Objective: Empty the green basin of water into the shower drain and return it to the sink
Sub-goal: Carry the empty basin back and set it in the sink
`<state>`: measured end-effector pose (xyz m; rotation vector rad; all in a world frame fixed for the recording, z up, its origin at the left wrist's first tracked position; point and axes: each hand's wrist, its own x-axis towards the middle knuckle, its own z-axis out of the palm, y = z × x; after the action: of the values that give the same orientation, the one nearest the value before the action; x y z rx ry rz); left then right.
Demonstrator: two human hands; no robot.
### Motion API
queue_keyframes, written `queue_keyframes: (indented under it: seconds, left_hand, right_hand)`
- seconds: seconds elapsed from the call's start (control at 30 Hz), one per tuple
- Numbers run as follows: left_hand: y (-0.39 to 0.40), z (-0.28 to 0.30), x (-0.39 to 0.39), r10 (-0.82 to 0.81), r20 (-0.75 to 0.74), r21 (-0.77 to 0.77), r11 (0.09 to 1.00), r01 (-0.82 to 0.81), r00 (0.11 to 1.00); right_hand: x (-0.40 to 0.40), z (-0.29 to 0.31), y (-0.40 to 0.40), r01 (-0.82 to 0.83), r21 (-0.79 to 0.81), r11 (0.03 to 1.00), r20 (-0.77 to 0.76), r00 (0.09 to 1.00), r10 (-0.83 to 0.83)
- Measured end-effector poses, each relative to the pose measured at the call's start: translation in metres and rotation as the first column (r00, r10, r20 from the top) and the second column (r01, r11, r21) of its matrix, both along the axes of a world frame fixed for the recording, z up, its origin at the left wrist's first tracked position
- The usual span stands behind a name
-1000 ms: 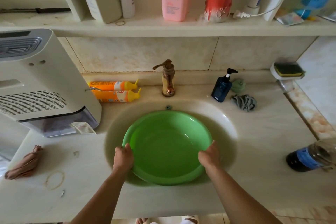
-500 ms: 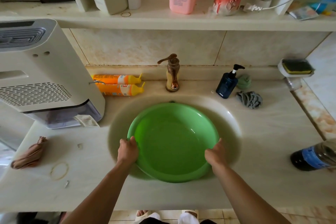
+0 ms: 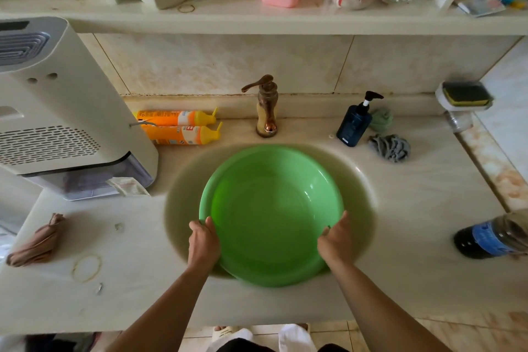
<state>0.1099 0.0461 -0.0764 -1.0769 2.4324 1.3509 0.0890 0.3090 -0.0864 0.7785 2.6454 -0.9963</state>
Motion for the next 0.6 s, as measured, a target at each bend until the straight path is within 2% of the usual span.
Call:
queue_keyframes:
  seconds: [0.23, 0.37, 0.6]
  left_hand:
    - [0.005, -0.003, -0.012, -0.003, 0.010, 0.016, 1.000, 0.003, 1.000]
    - [0.007, -0.008, -0.016, 0.022, 0.029, -0.003, 1.000, -0.022, 0.999]
    - [0.009, -0.015, -0.022, 0.037, 0.053, -0.034, 0.999, -0.036, 0.998]
  right_hand:
    - [-0.006, -0.010, 0.002, 0.014, 0.026, 1.000, 0.071, 0.997, -0.016]
    - [-0.007, -0.011, -0.003, 0.094, 0.024, 0.995, 0.065, 0.993, -0.095]
    - [-0.009, -0.012, -0.009, 0.096, 0.103, 0.990, 0.082, 0.991, -0.105]
